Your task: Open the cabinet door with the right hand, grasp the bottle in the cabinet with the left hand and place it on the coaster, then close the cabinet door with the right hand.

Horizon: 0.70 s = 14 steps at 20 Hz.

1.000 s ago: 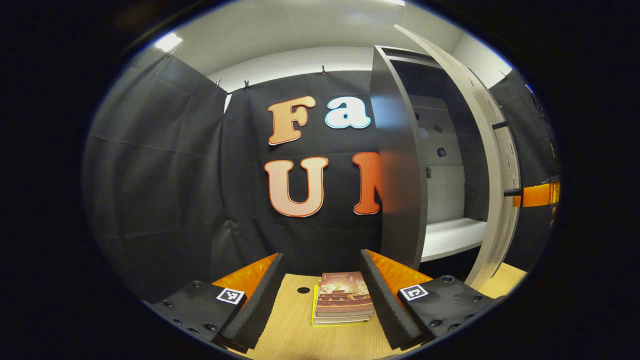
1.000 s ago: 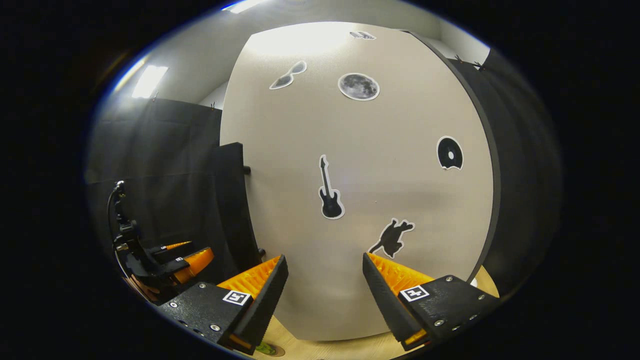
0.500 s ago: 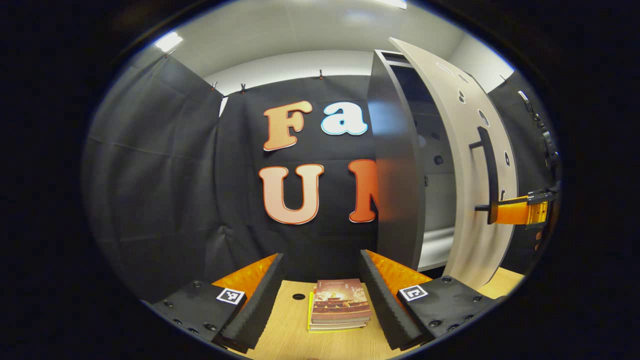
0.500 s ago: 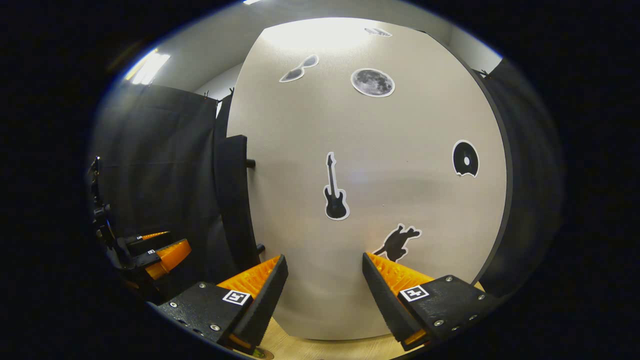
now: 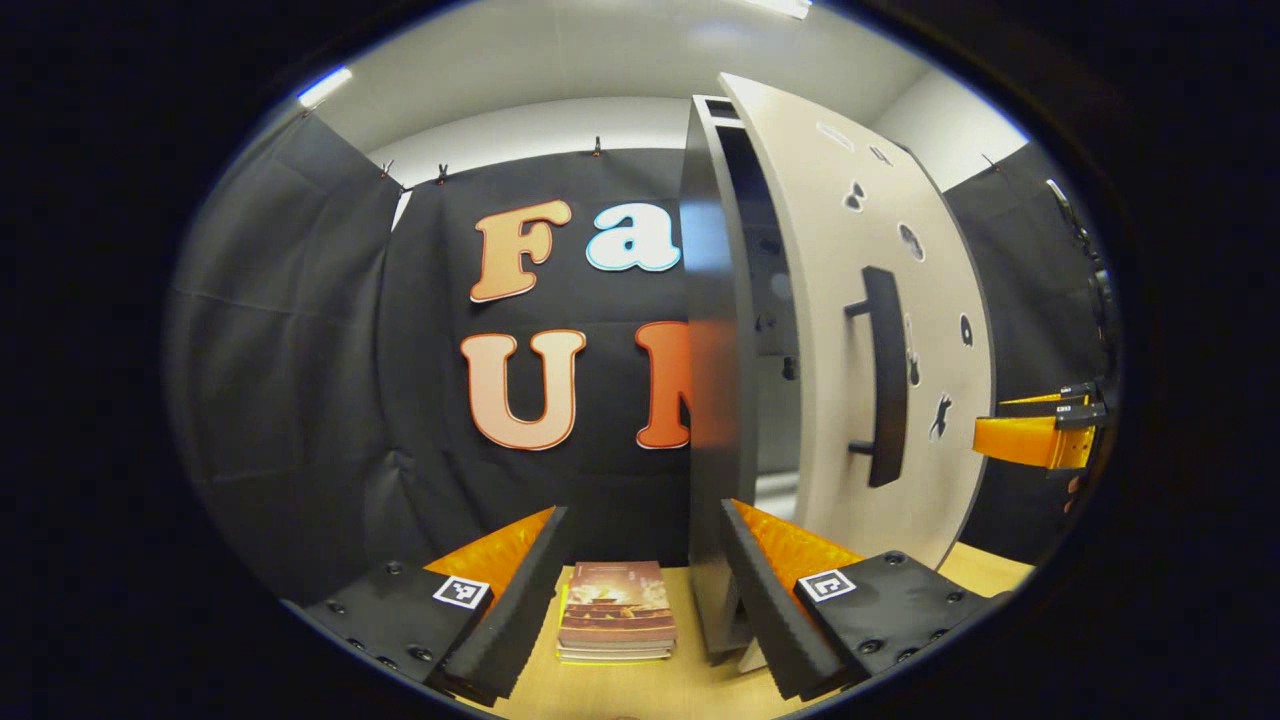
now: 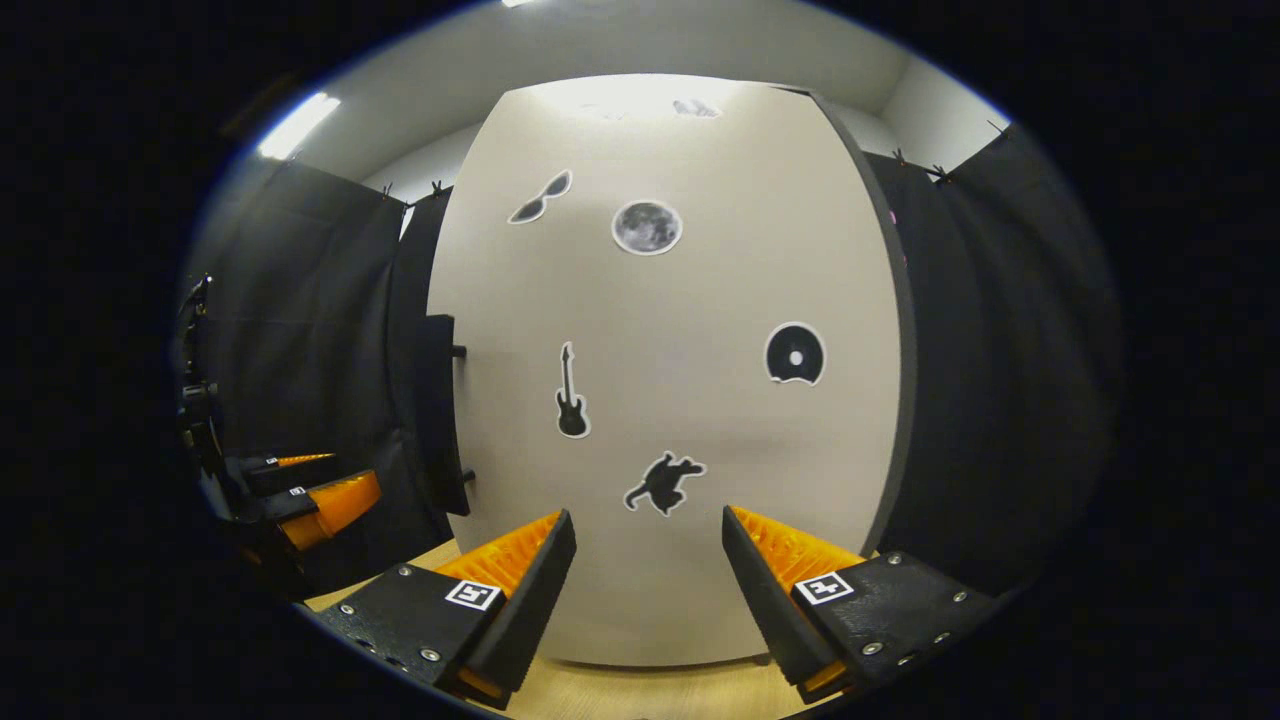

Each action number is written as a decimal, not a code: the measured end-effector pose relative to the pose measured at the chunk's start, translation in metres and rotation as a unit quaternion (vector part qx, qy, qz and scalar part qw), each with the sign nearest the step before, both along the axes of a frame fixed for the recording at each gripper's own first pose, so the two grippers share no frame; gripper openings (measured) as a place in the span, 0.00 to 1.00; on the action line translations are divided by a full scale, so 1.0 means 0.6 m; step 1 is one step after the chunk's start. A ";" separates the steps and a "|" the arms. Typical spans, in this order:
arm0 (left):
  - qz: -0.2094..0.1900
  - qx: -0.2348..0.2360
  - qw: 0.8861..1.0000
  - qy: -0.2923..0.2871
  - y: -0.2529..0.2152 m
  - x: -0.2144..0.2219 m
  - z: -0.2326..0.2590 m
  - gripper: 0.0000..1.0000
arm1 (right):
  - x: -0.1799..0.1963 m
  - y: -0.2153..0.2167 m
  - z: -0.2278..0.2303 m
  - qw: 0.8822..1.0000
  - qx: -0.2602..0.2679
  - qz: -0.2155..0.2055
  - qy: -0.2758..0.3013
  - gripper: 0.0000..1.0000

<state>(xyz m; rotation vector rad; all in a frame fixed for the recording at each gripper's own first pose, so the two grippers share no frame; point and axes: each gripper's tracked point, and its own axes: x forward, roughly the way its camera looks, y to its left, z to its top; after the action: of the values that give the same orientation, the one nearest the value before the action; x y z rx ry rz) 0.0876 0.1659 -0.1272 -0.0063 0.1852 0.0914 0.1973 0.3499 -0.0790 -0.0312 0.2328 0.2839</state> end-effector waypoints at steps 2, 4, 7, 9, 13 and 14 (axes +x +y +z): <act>-0.005 -0.006 1.000 -0.005 -0.029 0.000 0.020 0.94 | -0.026 -0.042 0.019 1.000 -0.009 -0.011 -0.011 0.92; -0.007 -0.011 1.000 -0.012 -0.060 -0.001 0.047 0.95 | -0.052 -0.081 0.037 0.999 -0.017 -0.021 -0.019 0.92; -0.006 -0.023 0.999 -0.027 -0.102 -0.005 0.093 0.97 | -0.079 -0.137 0.063 0.999 -0.025 -0.037 -0.025 0.91; -0.002 -0.026 0.999 -0.037 -0.121 -0.006 0.127 0.98 | -0.097 -0.168 0.090 0.998 -0.029 -0.040 -0.036 0.92; 0.002 -0.037 0.998 -0.048 -0.167 -0.028 0.174 0.97 | -0.140 -0.216 0.137 0.998 -0.028 -0.041 -0.047 0.92; 0.004 -0.040 0.998 -0.048 -0.178 -0.037 0.184 0.99 | -0.150 -0.220 0.144 0.998 -0.021 -0.039 -0.046 0.92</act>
<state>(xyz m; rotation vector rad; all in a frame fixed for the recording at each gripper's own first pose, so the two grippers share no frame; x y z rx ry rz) 0.0656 0.0589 -0.0166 -0.0903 0.0918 0.0914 0.1074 0.2177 0.0076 -0.0769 0.1487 0.2000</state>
